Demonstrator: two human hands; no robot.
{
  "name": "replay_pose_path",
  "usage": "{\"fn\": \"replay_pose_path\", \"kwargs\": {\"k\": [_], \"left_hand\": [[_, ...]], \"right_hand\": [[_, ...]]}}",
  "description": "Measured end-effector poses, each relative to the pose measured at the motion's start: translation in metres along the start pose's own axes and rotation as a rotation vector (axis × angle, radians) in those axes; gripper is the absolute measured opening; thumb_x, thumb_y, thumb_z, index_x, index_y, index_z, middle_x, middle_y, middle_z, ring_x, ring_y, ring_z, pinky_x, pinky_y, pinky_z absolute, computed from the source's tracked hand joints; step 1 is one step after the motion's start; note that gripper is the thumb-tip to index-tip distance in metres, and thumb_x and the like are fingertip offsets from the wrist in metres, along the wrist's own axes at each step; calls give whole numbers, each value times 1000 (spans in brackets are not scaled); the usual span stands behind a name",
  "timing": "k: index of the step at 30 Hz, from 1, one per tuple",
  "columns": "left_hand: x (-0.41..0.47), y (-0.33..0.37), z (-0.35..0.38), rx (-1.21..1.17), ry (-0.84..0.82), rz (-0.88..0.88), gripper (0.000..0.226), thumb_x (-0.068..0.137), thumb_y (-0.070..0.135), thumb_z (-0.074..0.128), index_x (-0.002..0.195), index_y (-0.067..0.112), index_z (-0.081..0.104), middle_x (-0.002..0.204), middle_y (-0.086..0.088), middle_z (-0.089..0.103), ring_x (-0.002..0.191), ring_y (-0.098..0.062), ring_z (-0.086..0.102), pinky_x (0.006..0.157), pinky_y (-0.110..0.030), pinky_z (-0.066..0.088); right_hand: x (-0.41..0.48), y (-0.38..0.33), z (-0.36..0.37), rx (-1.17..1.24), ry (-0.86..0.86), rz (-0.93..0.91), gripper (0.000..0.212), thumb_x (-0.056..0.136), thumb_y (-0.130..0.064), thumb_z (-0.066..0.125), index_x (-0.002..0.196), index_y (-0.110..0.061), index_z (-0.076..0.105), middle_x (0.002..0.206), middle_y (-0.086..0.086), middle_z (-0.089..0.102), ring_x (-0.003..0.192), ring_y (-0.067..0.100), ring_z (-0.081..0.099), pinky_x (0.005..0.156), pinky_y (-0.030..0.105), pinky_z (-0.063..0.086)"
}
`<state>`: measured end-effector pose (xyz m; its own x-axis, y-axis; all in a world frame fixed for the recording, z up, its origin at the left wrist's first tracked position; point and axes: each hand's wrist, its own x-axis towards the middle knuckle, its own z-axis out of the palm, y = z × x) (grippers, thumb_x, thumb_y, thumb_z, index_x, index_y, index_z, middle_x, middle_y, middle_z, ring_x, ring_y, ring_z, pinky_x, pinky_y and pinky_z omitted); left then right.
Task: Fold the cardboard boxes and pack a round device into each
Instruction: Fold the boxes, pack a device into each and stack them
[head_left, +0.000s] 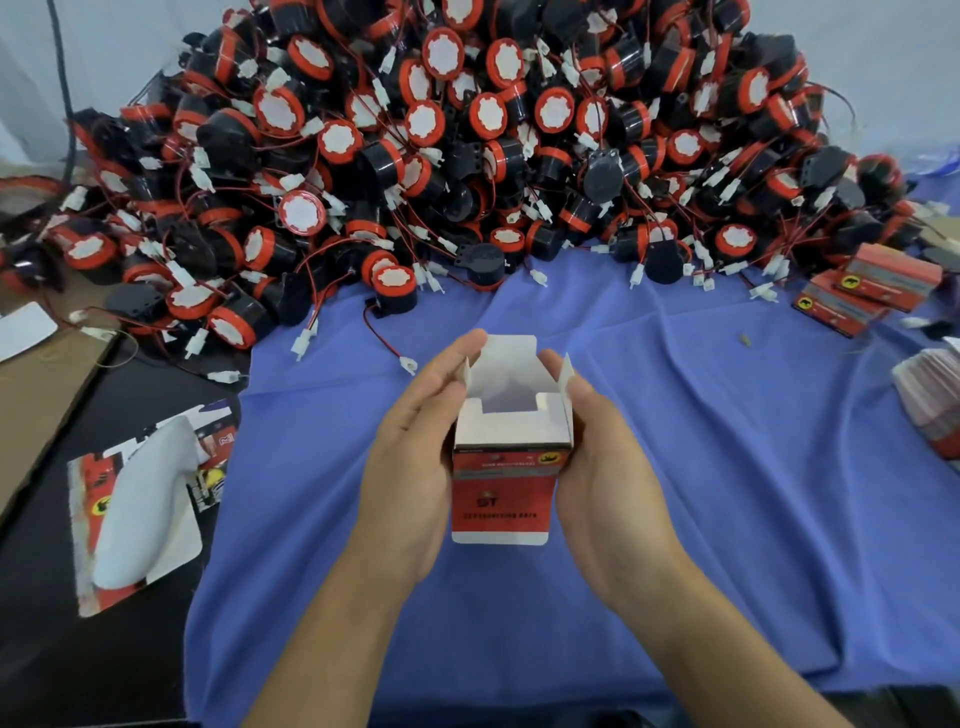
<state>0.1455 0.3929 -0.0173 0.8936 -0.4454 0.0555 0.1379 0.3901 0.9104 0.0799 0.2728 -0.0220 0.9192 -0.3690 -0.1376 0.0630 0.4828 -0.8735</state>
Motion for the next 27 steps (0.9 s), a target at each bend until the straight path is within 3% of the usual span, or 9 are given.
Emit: {"fn": "replay_pose_path", "kwargs": {"k": [4,9,14,18,22,25,27], "left_hand": [[2,-1,1,34,-10,16,42,103,6,53,127,36,71,134,5,69,120,-14,67,90,-25,55],[6,-2,1,103,16,19,56,97,-10,52,129,33,68,124,3,72,106,-14,70,80,-23,57],[8,-1,8,217,37,22,51,81,0,51,112,35,74,113,3,76,98,-15,73,74,-24,58],[8,-3,10,286,76,30,52,85,-9,48,99,34,75,102,4,76,86,-12,72,67,-23,56],[7,-1,13,242,84,13,44,91,-6,48,92,28,76,98,2,77,81,-12,72,64,-23,56],[7,0,14,187,76,-10,25,90,14,54,94,24,77,101,-4,77,88,-17,73,70,-28,57],[7,1,14,133,72,-31,24,86,30,58,96,19,77,104,-8,77,94,-22,73,77,-34,58]], "right_hand": [[4,-7,3,49,38,21,36,100,-39,57,131,-26,69,127,4,73,118,23,70,94,39,56],[8,-8,6,-3,54,-17,35,89,-31,64,123,-29,73,119,5,76,105,21,74,76,28,60],[11,1,9,-139,97,-76,35,94,-12,58,104,-40,75,109,-4,77,93,15,73,75,30,59],[11,0,7,-203,113,-93,38,98,-1,52,103,-32,73,105,-3,76,86,14,71,70,28,57],[10,-1,7,-211,95,-75,20,90,-19,56,100,-27,71,98,-1,75,80,13,69,64,25,56],[9,-4,5,-180,73,-47,28,86,-36,53,101,-28,75,104,1,77,89,18,73,69,30,58],[7,-7,5,-183,75,-58,32,86,-44,55,102,-27,77,104,1,77,92,18,74,70,29,58]]}}
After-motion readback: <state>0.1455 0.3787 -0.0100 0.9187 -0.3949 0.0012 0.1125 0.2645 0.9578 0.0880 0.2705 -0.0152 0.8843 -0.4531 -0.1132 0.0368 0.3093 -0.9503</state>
